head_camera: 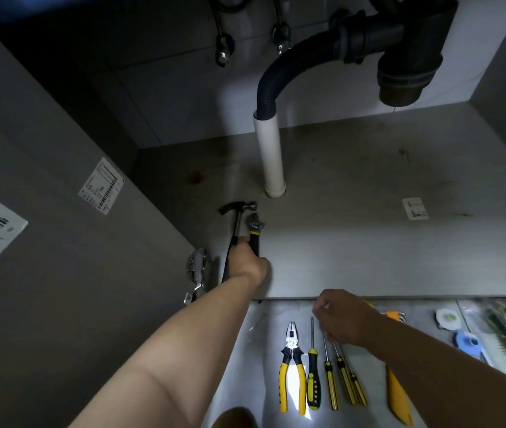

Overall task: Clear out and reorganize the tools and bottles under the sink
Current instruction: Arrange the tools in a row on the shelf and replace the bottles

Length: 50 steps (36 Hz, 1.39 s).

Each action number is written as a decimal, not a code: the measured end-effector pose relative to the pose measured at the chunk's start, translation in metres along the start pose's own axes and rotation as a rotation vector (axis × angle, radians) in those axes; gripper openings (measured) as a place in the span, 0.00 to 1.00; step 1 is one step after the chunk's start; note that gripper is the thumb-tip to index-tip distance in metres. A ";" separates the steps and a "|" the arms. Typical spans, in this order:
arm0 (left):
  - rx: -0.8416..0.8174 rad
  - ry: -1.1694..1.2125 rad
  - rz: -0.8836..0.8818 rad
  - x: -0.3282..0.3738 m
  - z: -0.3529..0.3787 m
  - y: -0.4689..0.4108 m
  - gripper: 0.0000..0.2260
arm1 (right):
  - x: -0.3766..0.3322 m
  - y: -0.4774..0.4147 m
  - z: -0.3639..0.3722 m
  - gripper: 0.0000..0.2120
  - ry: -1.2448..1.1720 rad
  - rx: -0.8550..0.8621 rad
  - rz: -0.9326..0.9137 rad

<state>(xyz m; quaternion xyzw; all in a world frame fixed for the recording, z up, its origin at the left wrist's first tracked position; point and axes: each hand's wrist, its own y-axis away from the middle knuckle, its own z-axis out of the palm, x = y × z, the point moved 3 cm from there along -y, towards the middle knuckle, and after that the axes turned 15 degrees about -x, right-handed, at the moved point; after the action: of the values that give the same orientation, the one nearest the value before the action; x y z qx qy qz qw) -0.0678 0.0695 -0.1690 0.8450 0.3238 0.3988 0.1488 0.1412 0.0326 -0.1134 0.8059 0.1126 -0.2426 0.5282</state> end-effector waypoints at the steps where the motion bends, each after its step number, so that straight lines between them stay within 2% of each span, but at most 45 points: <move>1: 0.017 -0.051 0.020 0.001 -0.001 0.002 0.17 | 0.000 0.000 0.000 0.12 -0.009 0.000 -0.006; 8: 0.067 -0.235 0.123 -0.002 -0.006 0.005 0.20 | 0.002 -0.001 0.000 0.07 -0.030 -0.004 -0.012; 13: 0.067 -0.361 0.120 -0.004 -0.008 -0.005 0.18 | 0.006 -0.002 -0.001 0.12 -0.035 -0.011 0.010; 17: 0.071 -0.360 0.115 -0.007 -0.009 -0.010 0.14 | 0.005 -0.004 -0.001 0.09 -0.037 -0.018 0.008; 21: 0.090 -0.340 0.122 -0.009 -0.008 -0.003 0.14 | 0.008 -0.007 0.000 0.14 -0.056 -0.020 0.010; 23: 0.173 -0.405 0.203 -0.010 -0.002 0.013 0.14 | 0.009 -0.007 0.000 0.14 -0.068 -0.026 0.014; 25: 0.228 -0.528 0.389 -0.013 0.013 0.036 0.12 | 0.013 -0.007 -0.001 0.12 -0.099 -0.033 0.017; 26: 0.185 -0.570 0.505 -0.017 0.024 0.048 0.11 | 0.015 -0.008 -0.002 0.12 -0.118 -0.038 0.018; 28: -0.012 -0.666 0.689 -0.026 0.047 0.069 0.10 | 0.020 -0.009 -0.003 0.14 -0.126 -0.037 0.034; 30: -0.206 -0.761 0.761 -0.040 0.068 0.086 0.09 | 0.024 -0.008 -0.003 0.14 -0.109 -0.017 0.056; 32: -0.321 -0.777 0.719 -0.054 0.083 0.100 0.09 | 0.028 -0.006 -0.002 0.15 -0.083 -0.017 0.073; 34: -0.360 -0.763 0.626 -0.067 0.096 0.107 0.10 | 0.033 -0.004 0.001 0.13 -0.071 -0.045 0.081; 37: -0.435 -0.661 0.266 -0.083 0.107 0.109 0.18 | 0.040 -0.003 0.002 0.09 -0.084 -0.076 0.090; 39: -0.476 -0.532 -0.015 -0.091 0.111 0.106 0.25 | 0.045 -0.004 0.004 0.12 -0.099 -0.103 0.107; 41: -0.502 -0.424 -0.174 -0.099 0.115 0.101 0.30 | 0.046 -0.006 0.005 0.14 -0.078 -0.122 0.125; 45: -0.596 -0.389 -0.261 -0.112 0.126 0.097 0.31 | 0.041 -0.011 0.009 0.14 0.002 -0.128 0.129; 50: -0.603 -0.361 -0.265 -0.125 0.134 0.096 0.30 | 0.040 -0.017 0.015 0.14 0.086 -0.152 0.123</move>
<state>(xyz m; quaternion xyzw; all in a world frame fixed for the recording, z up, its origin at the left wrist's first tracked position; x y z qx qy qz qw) 0.0175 -0.0845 -0.2772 0.7706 0.2671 0.2981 0.4959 0.1634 0.0228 -0.1523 0.7785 0.1037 -0.1659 0.5964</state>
